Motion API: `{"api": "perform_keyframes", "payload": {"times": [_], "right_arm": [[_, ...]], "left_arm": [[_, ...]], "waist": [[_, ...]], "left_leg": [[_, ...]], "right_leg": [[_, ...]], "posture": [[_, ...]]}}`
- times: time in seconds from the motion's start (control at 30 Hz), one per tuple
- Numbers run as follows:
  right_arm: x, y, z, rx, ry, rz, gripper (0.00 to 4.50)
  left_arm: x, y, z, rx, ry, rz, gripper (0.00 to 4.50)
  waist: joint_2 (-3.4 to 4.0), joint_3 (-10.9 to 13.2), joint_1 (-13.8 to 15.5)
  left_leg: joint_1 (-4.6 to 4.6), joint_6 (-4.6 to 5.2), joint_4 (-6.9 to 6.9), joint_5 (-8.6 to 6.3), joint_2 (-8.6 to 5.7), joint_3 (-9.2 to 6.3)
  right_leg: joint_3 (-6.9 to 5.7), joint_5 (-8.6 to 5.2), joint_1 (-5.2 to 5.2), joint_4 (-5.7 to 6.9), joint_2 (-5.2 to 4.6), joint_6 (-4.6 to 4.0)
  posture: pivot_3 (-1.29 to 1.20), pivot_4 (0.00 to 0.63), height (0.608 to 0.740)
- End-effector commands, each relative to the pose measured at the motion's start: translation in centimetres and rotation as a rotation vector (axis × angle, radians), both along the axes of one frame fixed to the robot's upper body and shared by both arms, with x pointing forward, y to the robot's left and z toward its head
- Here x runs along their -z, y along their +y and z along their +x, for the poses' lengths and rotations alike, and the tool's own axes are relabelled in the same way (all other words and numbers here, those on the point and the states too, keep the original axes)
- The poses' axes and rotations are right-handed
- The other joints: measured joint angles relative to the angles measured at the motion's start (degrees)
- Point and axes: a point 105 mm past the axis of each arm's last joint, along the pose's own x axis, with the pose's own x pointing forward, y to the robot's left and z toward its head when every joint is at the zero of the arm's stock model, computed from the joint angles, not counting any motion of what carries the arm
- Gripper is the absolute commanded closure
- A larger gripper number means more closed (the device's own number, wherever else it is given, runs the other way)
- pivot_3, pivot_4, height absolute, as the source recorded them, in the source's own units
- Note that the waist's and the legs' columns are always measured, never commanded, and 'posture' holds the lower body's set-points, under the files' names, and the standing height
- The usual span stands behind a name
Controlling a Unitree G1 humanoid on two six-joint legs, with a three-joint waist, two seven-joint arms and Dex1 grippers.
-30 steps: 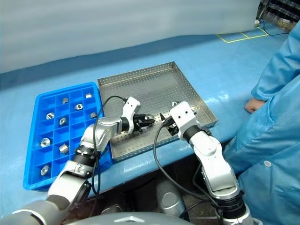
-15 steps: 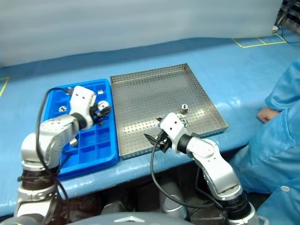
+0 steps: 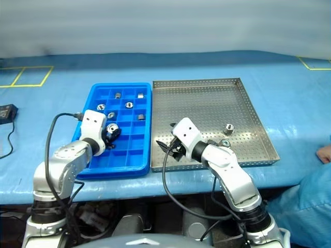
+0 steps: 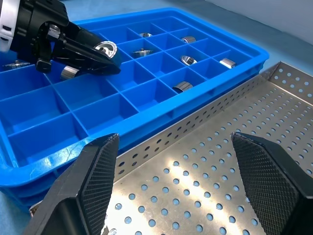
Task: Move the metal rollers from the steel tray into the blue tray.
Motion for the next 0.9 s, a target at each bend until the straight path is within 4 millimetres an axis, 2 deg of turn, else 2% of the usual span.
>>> {"api": "perform_keyframes", "payload": {"times": [0.03,0.13,0.33,0.63,0.67,0.7,0.83,0.9], "right_arm": [[-1.1,-0.1,0.1,0.007,-0.057,0.007,0.6],[-1.1,-0.2,0.2,0.015,-0.064,-0.002,0.6],[-1.2,-0.2,0.2,0.023,-0.072,0.0,0.6],[-1.0,-0.2,0.1,0.035,-0.072,-0.009,0.6],[-1.0,-0.2,0.0,0.035,-0.072,-0.009,0.6],[-1.0,-0.3,0.0,0.036,-0.072,-0.01,0.6],[-1.0,-0.5,0.0,0.048,-0.076,-0.011,0.6],[-1.1,-0.7,0.1,0.064,-0.081,-0.009,0.6]], "left_arm": [[-0.8,-0.1,0.7,-0.005,-0.047,-0.06,2.74],[-1.5,-0.4,1.2,-0.01,-0.077,-0.113,2.74],[-1.5,-1.0,1.5,0.004,-0.087,-0.127,2.74],[-0.4,-1.6,1.5,0.04,-0.05,-0.091,2.74],[-0.3,-1.7,1.5,0.045,-0.05,-0.088,2.03],[-0.4,-1.7,1.6,0.038,-0.054,-0.09,1.83],[-1.5,-2.0,2.1,0.033,-0.119,-0.148,0.53],[-2.5,-2.5,2.3,0.057,-0.17,-0.193,0.53]], "waist": [[0.0,0.0,0.2],[0.0,0.0,0.5],[0.0,0.0,0.5],[0.0,0.0,0.1],[0.0,0.0,0.1],[0.0,0.0,0.0],[0.0,0.0,0.0],[0.0,0.0,-0.1]], "left_leg": [[0.0,0.0,0.0,0.0,0.0,0.0],[-0.03,0.0,0.04,0.0,0.01,0.0],[-0.04,0.01,0.03,0.0,0.01,0.03],[-0.02,0.01,0.07,0.01,0.02,0.04],[-0.02,0.0,0.07,0.01,0.02,0.04],[-0.03,0.0,0.08,0.01,0.02,0.04],[-0.03,0.01,0.07,0.01,0.02,0.04],[-0.05,0.0,0.07,0.01,0.02,0.04]], "right_leg": [[-0.01,0.0,0.0,0.0,0.0,-0.01],[-0.03,0.0,0.0,-0.01,0.01,0.0],[-0.02,0.01,0.0,-0.02,0.05,-0.01],[-0.03,0.0,0.04,-0.02,0.06,0.0],[-0.03,0.0,0.04,-0.02,0.06,0.0],[-0.03,0.0,0.04,-0.01,0.06,0.0],[-0.02,0.0,0.02,-0.02,0.06,-0.01],[-0.03,0.0,0.01,-0.03,0.06,-0.01]], "posture": [[-0.24,0.15,0.74],[-0.24,0.15,0.74],[-0.26,0.15,0.74],[-0.28,0.15,0.74],[-0.28,0.15,0.74],[-0.28,0.15,0.74],[-0.29,0.15,0.74],[-0.3,0.15,0.74]]}}
